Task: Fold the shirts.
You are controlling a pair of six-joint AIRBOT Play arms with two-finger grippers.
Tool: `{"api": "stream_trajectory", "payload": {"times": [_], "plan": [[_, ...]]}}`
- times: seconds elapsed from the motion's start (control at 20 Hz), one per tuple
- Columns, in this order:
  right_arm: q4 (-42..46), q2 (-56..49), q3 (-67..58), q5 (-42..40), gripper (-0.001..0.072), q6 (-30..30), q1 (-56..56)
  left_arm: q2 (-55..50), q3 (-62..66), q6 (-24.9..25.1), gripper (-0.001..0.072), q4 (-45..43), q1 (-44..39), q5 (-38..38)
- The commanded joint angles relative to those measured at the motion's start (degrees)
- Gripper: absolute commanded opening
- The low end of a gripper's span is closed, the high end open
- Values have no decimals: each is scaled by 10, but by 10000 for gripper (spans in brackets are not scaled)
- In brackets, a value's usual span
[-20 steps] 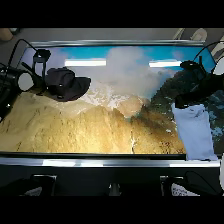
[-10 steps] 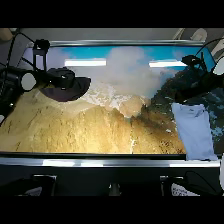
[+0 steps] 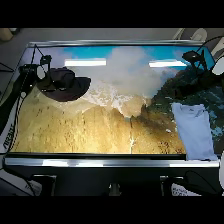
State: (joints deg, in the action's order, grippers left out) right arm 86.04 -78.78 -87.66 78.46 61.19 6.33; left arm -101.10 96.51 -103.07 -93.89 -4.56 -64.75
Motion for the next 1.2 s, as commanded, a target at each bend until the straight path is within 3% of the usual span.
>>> {"api": "stream_trajectory", "payload": {"times": [0.0,0.2,0.25,0.3,0.35,0.5,0.55,0.75,0.95,1.15], "plan": [[-1,-1,-1,4,606,-22,-1,-63,33,-17,615,14,22,-5],[-5,-1,-1,5,609,-23,-1,-87,33,-11,591,14,17,53],[-9,-1,-1,7,605,-24,-1,-94,33,-12,490,14,17,48],[-17,1,-1,10,595,-28,-1,-97,33,-11,210,14,16,35],[-21,3,-1,7,590,-32,-1,-95,33,-9,31,14,16,19],[-20,22,-1,-47,588,-41,-1,-51,57,37,27,14,10,1],[-20,32,-4,-65,551,-43,0,-19,68,45,27,15,0,3],[-18,68,-74,-73,550,-43,0,168,78,70,26,16,-86,51],[-14,129,-162,-70,550,-42,0,328,77,3,26,15,-227,108],[-14,209,-180,-50,550,-38,-1,346,66,-24,26,-10,-355,121]]}}
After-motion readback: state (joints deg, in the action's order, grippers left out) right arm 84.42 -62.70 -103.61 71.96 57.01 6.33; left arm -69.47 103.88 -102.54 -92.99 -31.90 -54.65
